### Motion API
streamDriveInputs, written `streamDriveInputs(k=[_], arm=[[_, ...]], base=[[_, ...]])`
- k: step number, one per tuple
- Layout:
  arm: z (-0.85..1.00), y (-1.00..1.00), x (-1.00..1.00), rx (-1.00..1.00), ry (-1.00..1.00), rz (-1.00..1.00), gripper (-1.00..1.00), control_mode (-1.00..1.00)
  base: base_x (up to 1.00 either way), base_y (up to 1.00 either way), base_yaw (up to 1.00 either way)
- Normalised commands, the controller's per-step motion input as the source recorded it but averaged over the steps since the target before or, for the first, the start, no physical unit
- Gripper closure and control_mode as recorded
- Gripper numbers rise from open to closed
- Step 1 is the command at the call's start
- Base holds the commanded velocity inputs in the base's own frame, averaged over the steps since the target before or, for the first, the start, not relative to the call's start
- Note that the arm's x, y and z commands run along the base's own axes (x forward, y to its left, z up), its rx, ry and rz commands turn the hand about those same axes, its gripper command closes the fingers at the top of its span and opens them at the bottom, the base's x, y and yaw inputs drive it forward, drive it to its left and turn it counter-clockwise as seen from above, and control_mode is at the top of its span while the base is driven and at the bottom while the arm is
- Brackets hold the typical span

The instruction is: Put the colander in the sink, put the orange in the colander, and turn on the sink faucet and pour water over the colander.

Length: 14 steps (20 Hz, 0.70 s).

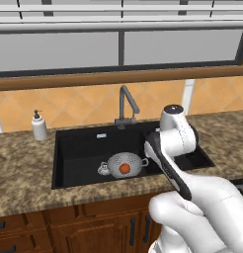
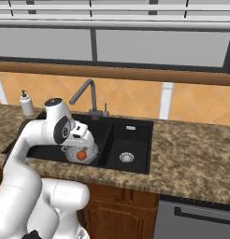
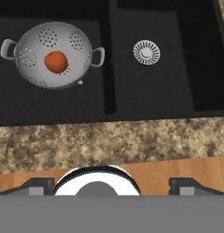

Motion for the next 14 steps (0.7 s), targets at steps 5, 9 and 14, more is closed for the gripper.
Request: streamDriveInputs(k=[5, 9, 14], arm=[[0.27, -0.74, -0.07, 0.0, -0.06, 0.26, -1.0, -1.0], [0.08, -0.52, 0.17, 0.1, -0.21, 0.42, -1.0, -1.0], [0.08, -0.24, 0.43, 0.3, -0.21, 0.38, -1.0, -1.0]], base=[[0.0, 0.0, 0.0], [0.0, 0.0, 0.0], [0.0, 0.0, 0.0]])
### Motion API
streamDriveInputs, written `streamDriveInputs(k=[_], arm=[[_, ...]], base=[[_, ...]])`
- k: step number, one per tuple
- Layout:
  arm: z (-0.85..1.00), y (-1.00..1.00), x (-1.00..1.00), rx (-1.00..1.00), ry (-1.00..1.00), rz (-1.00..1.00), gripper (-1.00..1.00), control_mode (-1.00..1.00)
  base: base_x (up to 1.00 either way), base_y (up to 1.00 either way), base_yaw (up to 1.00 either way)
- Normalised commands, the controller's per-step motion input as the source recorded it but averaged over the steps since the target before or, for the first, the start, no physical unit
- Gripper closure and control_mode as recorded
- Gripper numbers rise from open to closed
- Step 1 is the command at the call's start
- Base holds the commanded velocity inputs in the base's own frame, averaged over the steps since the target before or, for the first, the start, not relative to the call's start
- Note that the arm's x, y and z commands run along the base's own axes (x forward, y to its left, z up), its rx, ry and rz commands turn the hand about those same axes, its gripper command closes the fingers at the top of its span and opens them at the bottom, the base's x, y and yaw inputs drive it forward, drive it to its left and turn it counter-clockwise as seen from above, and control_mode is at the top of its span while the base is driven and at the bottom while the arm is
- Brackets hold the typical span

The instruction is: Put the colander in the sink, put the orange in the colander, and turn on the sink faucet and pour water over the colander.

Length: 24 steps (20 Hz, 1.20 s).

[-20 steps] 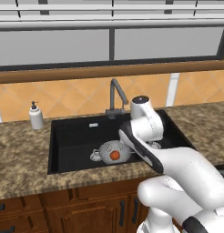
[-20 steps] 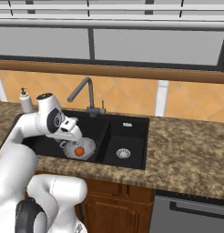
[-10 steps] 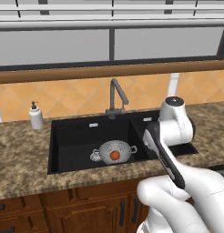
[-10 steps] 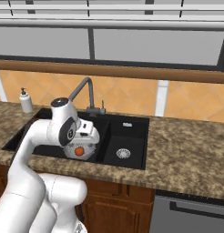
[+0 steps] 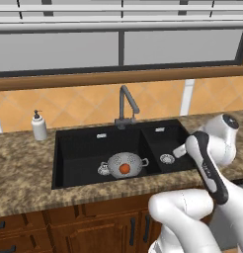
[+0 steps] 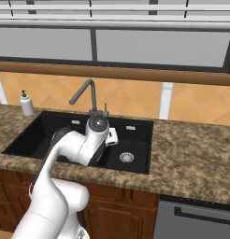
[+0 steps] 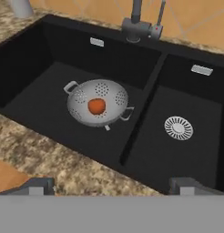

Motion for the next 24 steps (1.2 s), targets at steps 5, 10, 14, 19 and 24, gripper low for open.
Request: streamDriveInputs(k=[5, 10, 14, 19, 24], arm=[[0.12, 0.0, 0.58, 0.35, -0.27, 0.33, -1.0, -1.0], [0.3, 0.0, 0.59, 0.25, -0.16, 0.24, -1.0, -1.0], [0.21, 0.11, 0.42, 0.17, -0.25, 0.12, -1.0, -1.0], [0.24, 0.07, 0.41, 0.07, -0.13, 0.0, -1.0, -1.0], [0.18, 0.12, 0.43, 0.05, -0.09, -0.01, -1.0, -1.0]], base=[[0.0, 0.0, 0.0], [0.0, 0.0, 0.0], [0.0, 0.0, 0.0], [0.0, 0.0, 0.0], [0.0, 0.0, 0.0]])
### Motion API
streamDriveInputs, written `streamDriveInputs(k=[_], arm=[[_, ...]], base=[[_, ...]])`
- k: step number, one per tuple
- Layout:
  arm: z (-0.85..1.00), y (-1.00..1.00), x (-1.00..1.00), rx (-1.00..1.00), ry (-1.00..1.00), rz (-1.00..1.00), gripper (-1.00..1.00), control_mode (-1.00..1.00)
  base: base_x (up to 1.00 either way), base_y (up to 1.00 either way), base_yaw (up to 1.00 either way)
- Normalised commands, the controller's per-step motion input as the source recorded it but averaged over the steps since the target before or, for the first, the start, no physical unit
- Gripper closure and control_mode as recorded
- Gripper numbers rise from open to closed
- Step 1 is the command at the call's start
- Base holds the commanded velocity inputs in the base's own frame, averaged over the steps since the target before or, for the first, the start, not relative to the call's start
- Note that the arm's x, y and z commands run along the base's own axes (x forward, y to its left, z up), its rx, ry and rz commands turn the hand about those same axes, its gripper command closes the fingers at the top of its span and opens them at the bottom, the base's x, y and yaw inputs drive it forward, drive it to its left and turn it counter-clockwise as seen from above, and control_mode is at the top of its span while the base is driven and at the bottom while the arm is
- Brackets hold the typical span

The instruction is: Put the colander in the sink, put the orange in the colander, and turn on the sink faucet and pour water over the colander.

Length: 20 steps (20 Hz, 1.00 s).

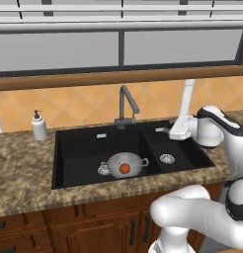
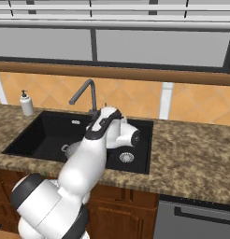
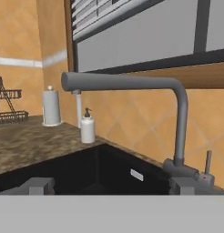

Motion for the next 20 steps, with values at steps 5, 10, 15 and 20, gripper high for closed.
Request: streamDriveInputs(k=[5, 10, 15, 20], arm=[[0.02, 0.22, 0.26, 0.0, -0.13, -0.07, -1.0, -1.0], [-0.02, 0.14, 0.31, 0.0, -0.18, -0.05, -1.0, -1.0], [0.05, 0.04, 0.46, 0.0, -0.03, 0.0, -1.0, -1.0], [-0.01, 0.02, 0.38, 0.0, 0.0, 0.0, -1.0, -1.0]], base=[[0.0, 0.0, 0.0], [0.0, 0.0, 0.0], [0.0, 0.0, 0.0], [0.0, 0.0, 0.0]])
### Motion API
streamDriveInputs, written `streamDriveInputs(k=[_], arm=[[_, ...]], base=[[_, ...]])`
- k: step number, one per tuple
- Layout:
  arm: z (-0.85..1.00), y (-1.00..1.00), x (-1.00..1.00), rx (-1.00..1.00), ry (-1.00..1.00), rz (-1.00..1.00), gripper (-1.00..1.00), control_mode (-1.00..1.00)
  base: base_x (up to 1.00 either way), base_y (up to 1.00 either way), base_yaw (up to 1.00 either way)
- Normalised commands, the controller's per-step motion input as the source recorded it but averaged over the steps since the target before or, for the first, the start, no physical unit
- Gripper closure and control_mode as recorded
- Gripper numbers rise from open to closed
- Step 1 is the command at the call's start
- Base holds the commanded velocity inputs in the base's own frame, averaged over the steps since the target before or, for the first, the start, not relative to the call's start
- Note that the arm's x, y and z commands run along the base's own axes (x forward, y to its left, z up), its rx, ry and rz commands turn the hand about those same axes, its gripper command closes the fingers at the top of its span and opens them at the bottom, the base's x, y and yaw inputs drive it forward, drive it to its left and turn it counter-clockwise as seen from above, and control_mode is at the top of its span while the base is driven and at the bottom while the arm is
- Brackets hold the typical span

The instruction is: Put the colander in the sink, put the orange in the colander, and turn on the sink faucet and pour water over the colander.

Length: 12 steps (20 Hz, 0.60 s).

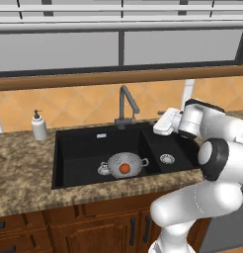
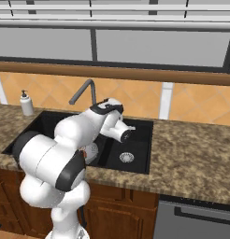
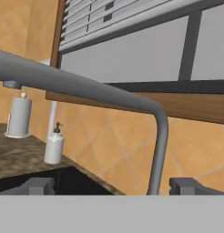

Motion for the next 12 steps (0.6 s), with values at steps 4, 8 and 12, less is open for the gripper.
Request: streamDriveInputs(k=[4, 8, 12], arm=[[0.0, 0.01, 0.44, 0.0, 0.0, 0.0, -1.0, -1.0], [-0.05, 0.11, 0.36, 0.02, 0.0, -0.01, -1.0, -1.0], [-0.16, 0.15, 0.24, 0.03, -0.02, -0.04, -1.0, -1.0]], base=[[0.0, 0.0, 0.0], [0.0, 0.0, 0.0], [0.0, 0.0, 0.0]])
